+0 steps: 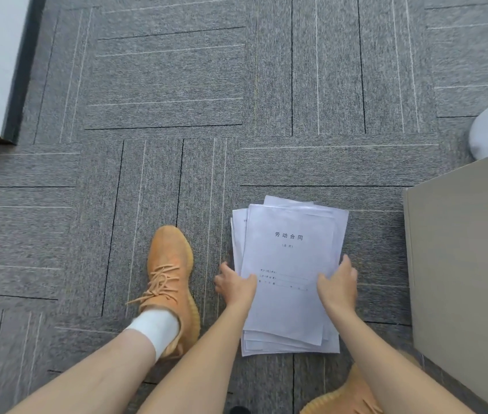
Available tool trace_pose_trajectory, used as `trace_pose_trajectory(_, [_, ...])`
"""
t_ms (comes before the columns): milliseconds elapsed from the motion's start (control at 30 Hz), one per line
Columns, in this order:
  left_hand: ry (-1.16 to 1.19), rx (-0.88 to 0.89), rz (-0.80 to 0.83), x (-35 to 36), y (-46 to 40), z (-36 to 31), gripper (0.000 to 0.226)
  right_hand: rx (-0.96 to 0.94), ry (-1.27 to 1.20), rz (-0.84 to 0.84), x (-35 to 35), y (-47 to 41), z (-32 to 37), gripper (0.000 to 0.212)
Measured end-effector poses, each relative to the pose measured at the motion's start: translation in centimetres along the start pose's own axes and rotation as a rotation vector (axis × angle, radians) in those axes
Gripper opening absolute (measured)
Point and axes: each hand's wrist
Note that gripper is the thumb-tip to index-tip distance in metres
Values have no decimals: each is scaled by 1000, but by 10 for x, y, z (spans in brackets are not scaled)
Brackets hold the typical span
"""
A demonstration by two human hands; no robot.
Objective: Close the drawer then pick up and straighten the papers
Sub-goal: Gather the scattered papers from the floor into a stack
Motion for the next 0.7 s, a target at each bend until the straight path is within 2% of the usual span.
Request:
trace_pose_trajectory(100, [153, 5, 118, -10, -5, 4, 45, 48, 50, 32, 1, -6, -4, 59])
trace_pose_trajectory(233, [201, 19, 186, -12, -9, 7, 41, -39, 145, 170, 9, -8, -4, 4])
trace_pose_trajectory(333, [119, 69, 235, -12, -6, 9, 40, -87, 166, 161, 13, -7, -4, 5])
trace_pose_trajectory(400, [80, 104, 251, -15, -6, 11, 43, -71, 205, 72, 11, -5, -7, 14])
trace_pose_trajectory(467, [153, 126, 327, -18, -5, 9, 44, -18, 215, 23, 7, -4, -11, 25])
trace_pose_trajectory(567, [341, 77, 493, -28, -3, 6, 45, 3, 135, 68, -1, -1, -12, 54])
trace_pose_trajectory(700, [405, 32, 643, -46, -1, 4, 48, 58, 17, 166, -16, 4, -6, 92])
Point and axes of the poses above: each hand's wrist, its own y-axis away from the middle knuckle, its own x-axis out of the palm, z = x × y, and after that the axes turned 14 degrees about z, right-handed
